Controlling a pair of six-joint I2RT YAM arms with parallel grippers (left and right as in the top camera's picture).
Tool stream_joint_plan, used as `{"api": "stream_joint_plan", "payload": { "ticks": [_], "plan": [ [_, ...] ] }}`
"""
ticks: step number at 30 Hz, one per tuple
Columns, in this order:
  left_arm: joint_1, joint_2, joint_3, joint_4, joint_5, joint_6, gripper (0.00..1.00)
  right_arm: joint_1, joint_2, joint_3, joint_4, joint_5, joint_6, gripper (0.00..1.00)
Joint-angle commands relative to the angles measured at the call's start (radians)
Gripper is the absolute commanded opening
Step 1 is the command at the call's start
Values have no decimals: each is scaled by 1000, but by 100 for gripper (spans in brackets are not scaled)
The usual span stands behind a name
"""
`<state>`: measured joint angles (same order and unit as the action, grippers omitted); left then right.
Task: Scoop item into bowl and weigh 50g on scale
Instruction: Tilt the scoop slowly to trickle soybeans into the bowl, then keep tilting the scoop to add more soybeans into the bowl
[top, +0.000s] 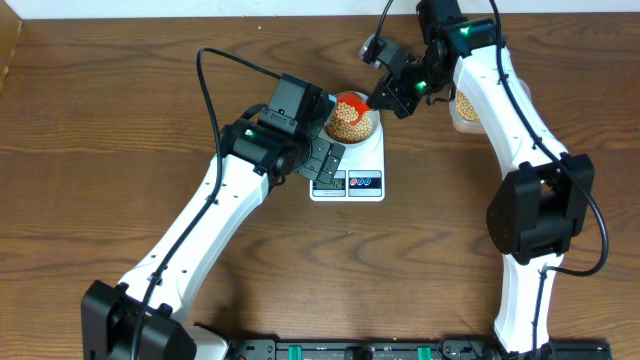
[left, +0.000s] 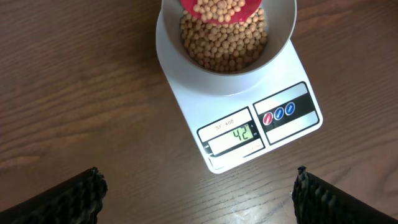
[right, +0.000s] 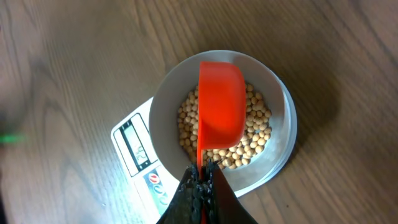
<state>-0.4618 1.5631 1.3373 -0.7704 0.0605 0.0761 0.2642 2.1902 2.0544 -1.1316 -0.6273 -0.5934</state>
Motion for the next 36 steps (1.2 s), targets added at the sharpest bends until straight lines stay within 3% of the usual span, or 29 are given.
{"api": "stream_joint_plan", "payload": {
  "ticks": [1, 20, 36],
  "plan": [
    [1, -20, 4, -3, -13, 6, 98, 3, -45, 27, 3, -6, 83, 1],
    [1, -20, 4, -3, -13, 6, 98, 3, -45, 27, 17, -6, 163, 1],
    [1, -20, 4, -3, -13, 6, 98, 3, -45, 27, 18, 1, 44, 1]
  ]
}}
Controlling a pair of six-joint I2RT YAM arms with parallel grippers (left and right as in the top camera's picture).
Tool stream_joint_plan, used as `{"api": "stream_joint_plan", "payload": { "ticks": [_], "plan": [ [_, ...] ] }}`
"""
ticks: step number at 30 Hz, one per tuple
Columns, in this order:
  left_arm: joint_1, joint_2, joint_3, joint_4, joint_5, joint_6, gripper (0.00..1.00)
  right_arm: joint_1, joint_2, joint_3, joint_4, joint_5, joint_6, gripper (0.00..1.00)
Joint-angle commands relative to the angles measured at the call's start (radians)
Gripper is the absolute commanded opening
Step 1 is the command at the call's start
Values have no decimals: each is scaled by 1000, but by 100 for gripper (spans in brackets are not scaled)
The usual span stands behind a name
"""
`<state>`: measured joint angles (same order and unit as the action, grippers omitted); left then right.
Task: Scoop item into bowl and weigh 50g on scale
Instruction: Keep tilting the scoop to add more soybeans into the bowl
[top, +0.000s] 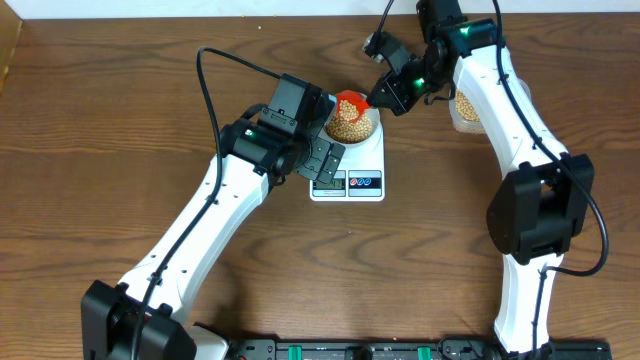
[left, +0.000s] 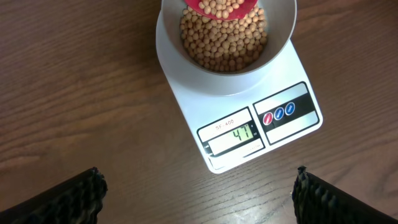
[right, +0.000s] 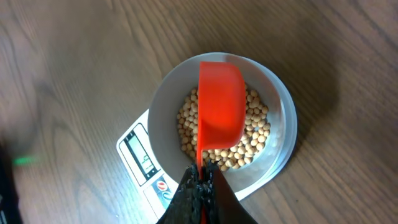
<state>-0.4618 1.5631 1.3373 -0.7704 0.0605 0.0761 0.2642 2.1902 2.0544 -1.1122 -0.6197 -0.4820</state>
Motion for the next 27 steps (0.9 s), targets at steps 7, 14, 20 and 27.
{"api": "stream_joint_plan", "payload": {
  "ticks": [7, 14, 20, 27],
  "plan": [
    [1, -20, 4, -3, -13, 6, 98, 6, -45, 27, -2, 27, -168, 1],
    [1, -20, 4, -3, -13, 6, 98, 6, -45, 27, -1, 45, -189, 1],
    [0, -20, 4, -3, -13, 6, 98, 6, -45, 27, 2, 45, -206, 1],
    [0, -20, 4, -3, -13, 6, 98, 6, -45, 27, 5, 45, -216, 1]
  ]
}}
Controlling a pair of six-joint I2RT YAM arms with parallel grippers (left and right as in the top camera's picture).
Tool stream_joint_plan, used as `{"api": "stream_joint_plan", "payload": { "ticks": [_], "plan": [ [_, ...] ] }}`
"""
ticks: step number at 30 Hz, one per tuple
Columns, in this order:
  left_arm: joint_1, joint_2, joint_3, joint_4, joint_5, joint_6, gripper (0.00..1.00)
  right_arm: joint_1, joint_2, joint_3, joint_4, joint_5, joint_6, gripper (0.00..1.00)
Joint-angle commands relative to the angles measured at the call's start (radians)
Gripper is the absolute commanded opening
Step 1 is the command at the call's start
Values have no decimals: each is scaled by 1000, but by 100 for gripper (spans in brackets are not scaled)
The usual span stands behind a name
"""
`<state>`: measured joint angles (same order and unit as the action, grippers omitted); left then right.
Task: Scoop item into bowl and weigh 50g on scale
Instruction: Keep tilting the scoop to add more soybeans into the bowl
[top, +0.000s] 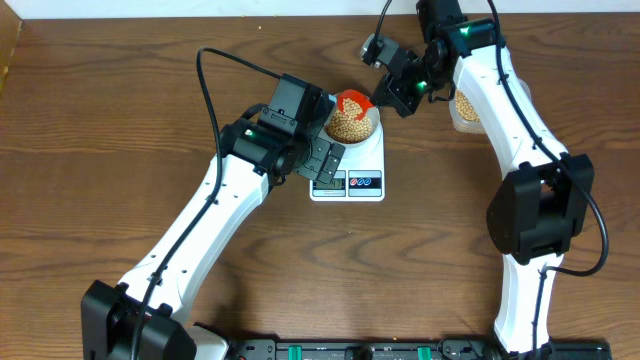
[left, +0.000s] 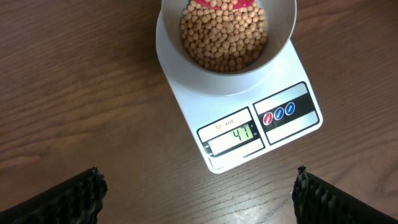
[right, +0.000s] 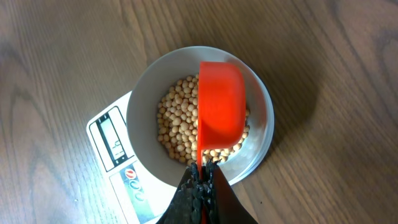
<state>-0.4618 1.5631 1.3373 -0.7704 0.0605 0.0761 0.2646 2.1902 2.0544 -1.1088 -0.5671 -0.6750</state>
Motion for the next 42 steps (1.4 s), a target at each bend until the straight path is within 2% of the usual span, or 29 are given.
{"api": "stream_joint_plan", "payload": {
  "ticks": [1, 4, 11, 14, 21, 42],
  "plan": [
    [0, -20, 4, -3, -13, 6, 98, 6, -45, 27, 2, -7, -22, 1],
    [1, -20, 4, -3, -13, 6, 98, 6, -45, 27, 2, -8, -2, 1],
    [0, -20, 4, -3, -13, 6, 98, -10, -45, 27, -1, -23, 175, 1],
    [0, -20, 4, -3, -13, 6, 98, -28, -45, 27, -2, -86, 230, 1],
    [1, -20, 4, -3, -13, 6, 98, -65, -45, 27, -3, -200, 260, 1],
    [1, -20, 4, -3, -13, 6, 98, -74, -45, 27, -6, -203, 262, 1]
  ]
}}
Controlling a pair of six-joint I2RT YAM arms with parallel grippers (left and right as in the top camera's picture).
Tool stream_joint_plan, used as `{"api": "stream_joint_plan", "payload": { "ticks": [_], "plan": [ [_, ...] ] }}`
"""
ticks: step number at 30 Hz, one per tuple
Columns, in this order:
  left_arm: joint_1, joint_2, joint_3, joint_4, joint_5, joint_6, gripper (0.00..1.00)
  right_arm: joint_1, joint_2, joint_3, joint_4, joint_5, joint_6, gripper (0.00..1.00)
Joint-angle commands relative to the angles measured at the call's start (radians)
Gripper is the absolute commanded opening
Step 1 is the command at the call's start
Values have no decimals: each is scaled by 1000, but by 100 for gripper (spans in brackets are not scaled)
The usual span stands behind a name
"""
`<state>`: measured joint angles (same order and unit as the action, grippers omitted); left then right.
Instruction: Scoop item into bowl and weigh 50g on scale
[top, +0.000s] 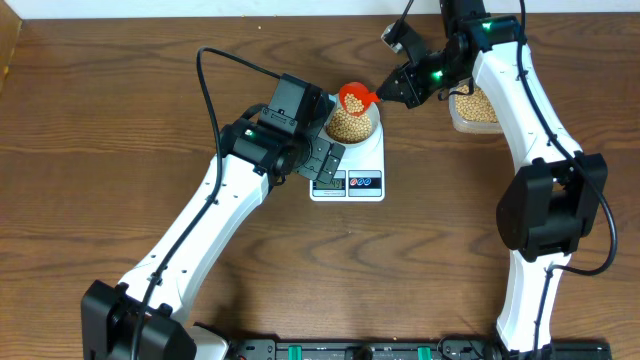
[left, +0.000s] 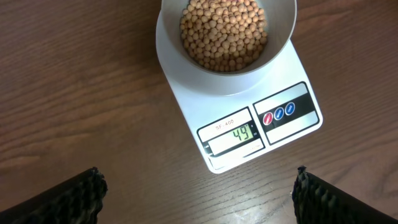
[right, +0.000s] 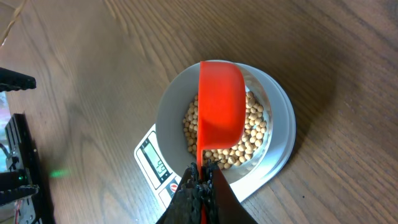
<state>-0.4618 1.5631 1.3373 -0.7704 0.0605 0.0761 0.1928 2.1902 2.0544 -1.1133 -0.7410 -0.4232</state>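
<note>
A white bowl (left: 277, 46) of tan beans (left: 224, 31) stands on the white kitchen scale (left: 252, 134), whose display (left: 244, 132) reads 49. My right gripper (right: 201, 169) is shut on the handle of an orange scoop (right: 221, 102), held above the bowl with its underside toward the wrist camera. In the overhead view the scoop (top: 353, 97) hangs over the bowl's far edge. My left gripper (left: 199, 186) is open, hovering over bare table in front of the scale, nothing between its fingers.
A clear container of beans (top: 476, 105) sits at the back right, beside the right arm. The left arm (top: 200, 230) stretches across the table's left-middle toward the scale. The table's far edge lies just behind the bowl.
The scale reading went from 47 to 49. The scoop no longer shows at the top of the left wrist view. The right gripper sits higher and farther right, the scoop still over the bowl.
At first the scoop was tipped over the bowl with beans in it and the scale read 42. Then it read 47 at two moments, with fewer beans showing in the scoop. Now it reads 49. The left arm stayed still throughout.
</note>
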Motion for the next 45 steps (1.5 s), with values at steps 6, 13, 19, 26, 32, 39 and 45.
{"api": "stream_joint_plan", "payload": {
  "ticks": [6, 13, 19, 26, 32, 39, 45],
  "plan": [
    [1, -20, 4, -3, -13, 6, 98, 5, -45, 27, -3, -23, -37, 1],
    [0, -20, 4, -3, -13, 6, 98, 29, -47, 27, 0, 17, -51, 1],
    [0, -20, 4, -3, -13, 6, 98, 31, -68, 27, -1, 17, -53, 1],
    [1, -20, 4, -3, -13, 6, 98, 32, -115, 27, -3, 40, -43, 1],
    [0, -20, 4, -3, -13, 6, 98, 32, -118, 27, -31, 49, -41, 1],
    [1, -20, 4, -3, -13, 6, 98, 34, -118, 27, -32, 114, -41, 1],
    [0, -20, 4, -3, -13, 6, 98, 52, -118, 27, -31, 145, -42, 1]
  ]
}}
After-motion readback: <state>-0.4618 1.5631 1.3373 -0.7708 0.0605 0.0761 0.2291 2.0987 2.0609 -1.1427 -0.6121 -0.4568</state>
